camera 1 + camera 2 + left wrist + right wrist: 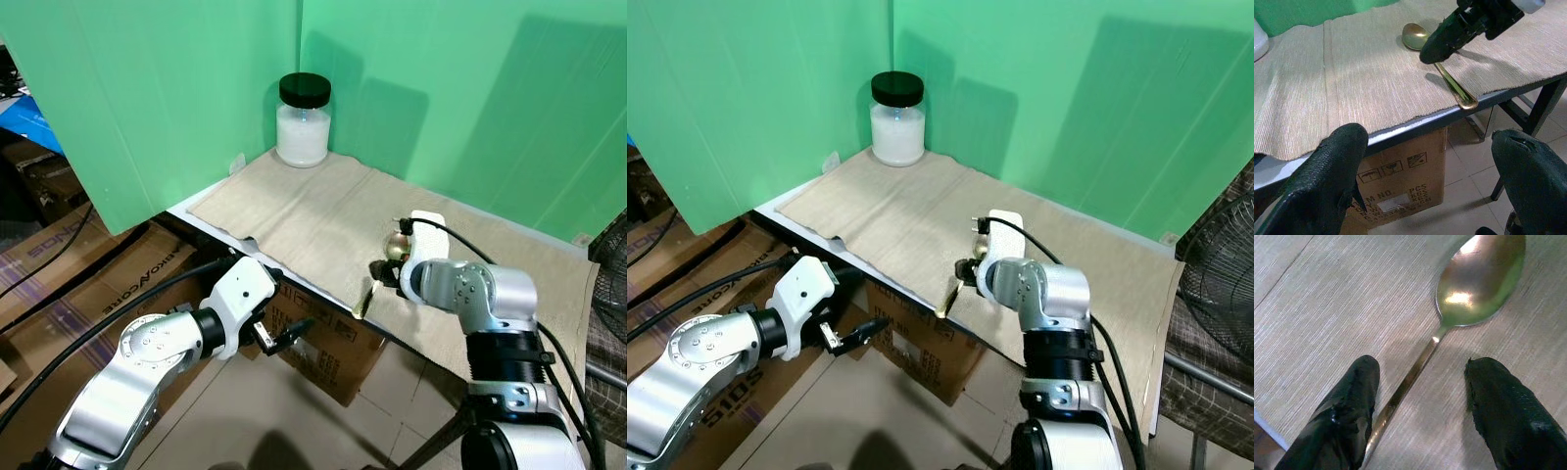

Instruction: Setting the table

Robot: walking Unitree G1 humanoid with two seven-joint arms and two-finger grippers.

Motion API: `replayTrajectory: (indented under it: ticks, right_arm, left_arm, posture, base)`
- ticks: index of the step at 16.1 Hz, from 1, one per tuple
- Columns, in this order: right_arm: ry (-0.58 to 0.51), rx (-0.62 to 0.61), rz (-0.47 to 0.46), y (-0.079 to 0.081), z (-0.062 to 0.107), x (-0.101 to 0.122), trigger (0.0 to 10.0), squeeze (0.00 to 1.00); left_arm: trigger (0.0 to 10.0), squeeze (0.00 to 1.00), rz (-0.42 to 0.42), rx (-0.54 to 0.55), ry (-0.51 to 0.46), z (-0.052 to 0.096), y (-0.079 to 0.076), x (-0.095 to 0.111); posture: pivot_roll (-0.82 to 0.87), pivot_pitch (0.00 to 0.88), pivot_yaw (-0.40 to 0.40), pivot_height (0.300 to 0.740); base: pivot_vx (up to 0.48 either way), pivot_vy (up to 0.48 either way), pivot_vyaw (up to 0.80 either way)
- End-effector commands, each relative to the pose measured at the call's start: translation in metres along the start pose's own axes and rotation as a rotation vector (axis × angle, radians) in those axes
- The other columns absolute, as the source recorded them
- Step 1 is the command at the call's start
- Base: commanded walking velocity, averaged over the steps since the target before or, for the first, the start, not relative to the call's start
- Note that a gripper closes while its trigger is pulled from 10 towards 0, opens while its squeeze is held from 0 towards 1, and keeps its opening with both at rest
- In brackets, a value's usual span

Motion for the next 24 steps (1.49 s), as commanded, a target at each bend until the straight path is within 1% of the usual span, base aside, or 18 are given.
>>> replayTrajectory:
  ticks: [1,5,6,7,8,10,17,18,20,21,22,24]
  right_arm:
    - [-0.024,-0.005,0.003,0.002,-0.001,0.006,10.0,0.0]
    - [-0.029,-0.017,0.04,0.006,-0.008,0.006,10.0,0.0]
    - [-0.021,-0.02,0.056,0.007,-0.01,0.004,8.3,0.0]
    - [-0.017,-0.024,0.068,0.008,-0.011,0.004,6.0,0.0]
    - [-0.004,-0.031,0.089,0.008,-0.014,0.001,3.3,0.0]
    - [0.002,-0.039,0.099,0.008,-0.016,-0.001,2.1,0.0]
    - [0.018,-0.037,0.11,0.006,-0.019,-0.001,1.5,0.0]
    - [0.017,-0.035,0.11,0.006,-0.019,-0.001,1.6,0.0]
    - [0.013,-0.031,0.113,0.007,-0.019,0.0,1.5,0.0]
    - [0.008,-0.029,0.118,0.007,-0.019,0.002,1.8,0.0]
    - [0.002,-0.023,0.124,0.009,-0.019,0.003,2.7,0.0]
    - [-0.003,-0.015,0.129,0.01,-0.018,0.004,2.9,0.0]
  left_arm:
    - [10.0,0.0,-0.024,-0.01,-0.003,-0.001,0.001,0.002]
    - [10.0,0.0,-0.027,-0.011,-0.005,-0.002,0.001,0.002]
    - [10.0,0.0,-0.027,-0.011,-0.006,-0.002,0.001,0.002]
    - [10.0,0.0,-0.028,-0.011,-0.006,-0.002,0.001,0.003]
    - [10.0,0.0,-0.028,-0.012,-0.007,-0.002,0.001,0.003]
    - [10.0,0.0,-0.029,-0.012,-0.009,-0.002,0.001,0.003]
    - [10.0,0.0,-0.033,-0.015,-0.01,-0.002,0.0,0.004]
    - [10.0,0.0,-0.034,-0.014,-0.01,-0.002,0.0,0.004]
    - [10.0,0.0,-0.036,-0.011,-0.011,-0.001,0.001,0.004]
    - [10.0,0.0,-0.036,-0.01,-0.011,-0.001,0.001,0.004]
    - [10.0,0.0,-0.038,-0.008,-0.01,-0.001,0.002,0.003]
    - [10.0,0.0,-0.04,-0.005,-0.01,-0.002,0.002,0.003]
  posture:
    - [0.12,0.0,-0.079,0.74]
    - [0.13,0.0,-0.083,0.74]
    - [0.13,0.0,-0.084,0.74]
    - [0.13,0.0,-0.084,0.74]
    - [0.13,0.0,-0.088,0.74]
    - [0.13,0.0,-0.088,0.74]
    - [0.13,0.0,-0.089,0.74]
    - [0.13,0.0,-0.088,0.74]
    - [0.13,0.0,-0.089,0.74]
    - [0.13,0.0,-0.088,0.74]
    - [0.13,0.0,-0.09,0.74]
    - [0.13,0.0,-0.091,0.74]
  base:
    - [0.0,0.0,0.0]
    - [0.0,0.0,0.0]
    - [0.0,0.0,0.0]
    - [0.0,0.0,0.0]
    - [0.0,0.0,0.0]
    - [0.0,0.0,0.0]
    - [0.0,0.0,0.0]
    - [0.0,0.0,0.0]
    - [0.0,0.0,0.0]
    - [0.0,0.0,0.0]
    - [0.0,0.0,0.0]
    - [0.0,0.0,0.0]
Point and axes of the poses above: a point about 5 cm out from each wrist's last joint towards the gripper, its own z axis pointing back from the gripper into the wrist, its own x axis along the axis of the wrist's last joint, y = z × x, the point moved 1 cm from there along -z, pointing out of the wrist towards the gripper, and after that the axes turned 11 degrees about -z, right-handed, at the moved point
